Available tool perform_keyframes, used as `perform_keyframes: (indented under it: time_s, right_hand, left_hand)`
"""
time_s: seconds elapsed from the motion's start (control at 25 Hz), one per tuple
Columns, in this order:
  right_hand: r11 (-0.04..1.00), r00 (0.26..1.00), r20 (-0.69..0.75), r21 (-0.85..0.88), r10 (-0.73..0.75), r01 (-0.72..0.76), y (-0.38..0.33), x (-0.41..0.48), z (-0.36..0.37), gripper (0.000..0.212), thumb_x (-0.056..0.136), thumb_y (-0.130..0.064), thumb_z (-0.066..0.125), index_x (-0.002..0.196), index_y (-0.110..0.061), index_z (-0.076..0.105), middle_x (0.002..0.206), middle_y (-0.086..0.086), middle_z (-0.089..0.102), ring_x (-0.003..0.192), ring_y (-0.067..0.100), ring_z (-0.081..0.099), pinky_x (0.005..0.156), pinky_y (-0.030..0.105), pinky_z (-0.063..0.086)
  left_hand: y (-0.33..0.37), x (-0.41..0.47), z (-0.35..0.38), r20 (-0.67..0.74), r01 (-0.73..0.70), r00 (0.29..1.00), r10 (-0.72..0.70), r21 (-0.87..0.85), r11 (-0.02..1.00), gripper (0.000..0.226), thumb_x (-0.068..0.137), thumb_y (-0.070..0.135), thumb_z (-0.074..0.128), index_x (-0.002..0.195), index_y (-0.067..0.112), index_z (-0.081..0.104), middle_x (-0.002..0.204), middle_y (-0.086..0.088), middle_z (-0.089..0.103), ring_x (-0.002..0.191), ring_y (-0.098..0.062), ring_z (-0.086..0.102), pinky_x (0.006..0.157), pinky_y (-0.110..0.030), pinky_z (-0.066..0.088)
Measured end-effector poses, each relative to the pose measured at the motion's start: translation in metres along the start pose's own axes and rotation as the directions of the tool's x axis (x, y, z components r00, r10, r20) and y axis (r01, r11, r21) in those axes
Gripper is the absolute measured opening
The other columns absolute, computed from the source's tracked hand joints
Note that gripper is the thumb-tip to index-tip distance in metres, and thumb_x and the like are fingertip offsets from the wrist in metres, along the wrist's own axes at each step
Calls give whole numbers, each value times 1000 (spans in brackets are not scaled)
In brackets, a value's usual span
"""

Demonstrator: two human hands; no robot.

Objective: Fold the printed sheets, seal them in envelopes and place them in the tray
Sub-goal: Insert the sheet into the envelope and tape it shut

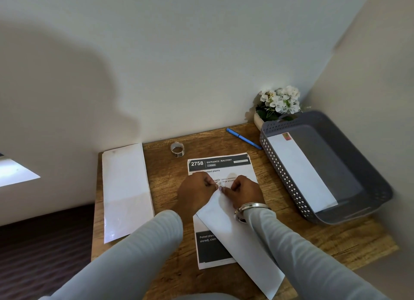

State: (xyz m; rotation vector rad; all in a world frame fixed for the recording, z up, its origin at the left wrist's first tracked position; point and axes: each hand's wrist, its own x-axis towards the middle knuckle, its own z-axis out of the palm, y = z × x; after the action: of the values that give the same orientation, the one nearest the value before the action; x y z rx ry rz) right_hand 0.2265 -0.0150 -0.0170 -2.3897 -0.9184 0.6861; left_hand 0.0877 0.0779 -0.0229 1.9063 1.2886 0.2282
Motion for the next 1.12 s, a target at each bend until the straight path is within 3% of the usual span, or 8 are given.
perform_keyframes:
  time_s: [0.16,0.28,0.4,0.6,0.76,0.84,1.12]
  right_hand:
    - [992,991,37,-15,-126,126,5,-4,0,29,82,-45,73,77,-24,54,73,-6,62,70,15,58,58,25,38]
    - [938,941,37,-74,-338,340,15,-14,2,14,90,-27,63,103,-23,60,95,-1,62,82,20,61,69,28,44]
    - [865,886,92,-193,-455,464,19,-20,6,30,94,-19,52,122,-24,60,108,5,53,81,28,62,69,34,51]
    - [702,818,238,-424,-524,573,22,-31,6,58,92,-13,56,147,-22,40,130,6,48,89,27,63,68,36,54]
    - [589,793,258,-552,-552,590,21,-35,6,68,80,-13,67,143,-17,44,132,6,52,92,27,65,60,36,56]
    - [564,800,278,-588,-532,580,20,-36,5,68,79,-18,66,143,-18,42,133,7,50,94,28,64,64,37,57]
    - [665,869,258,-563,-423,491,3,-34,5,70,84,-26,50,150,-23,29,135,7,40,92,28,60,65,36,49]
  left_hand:
    - [1,-8,6,-97,-149,980,172,205,967,7,88,28,68,89,30,62,90,11,66,85,-13,63,69,-34,55]
    - [-3,-11,8,-56,-294,944,326,307,905,15,96,26,60,106,33,69,109,11,65,102,-13,59,80,-33,53]
    - [-12,-15,4,-29,-372,913,407,352,859,24,98,24,58,116,33,70,118,10,64,112,-15,55,87,-34,53]
    - [-23,-24,2,42,-427,867,496,575,698,36,92,26,69,127,31,67,116,1,63,107,-23,55,78,-37,56]
    - [-26,-31,4,35,-424,860,508,602,676,37,90,26,70,127,25,67,120,1,64,111,-24,56,81,-40,57]
    - [-26,-32,3,43,-421,864,501,606,675,36,91,26,70,126,24,68,121,3,65,112,-23,56,82,-39,57]
    - [-27,-35,0,136,-431,874,466,659,616,42,92,28,66,134,24,61,131,-1,62,120,-26,54,87,-44,55]
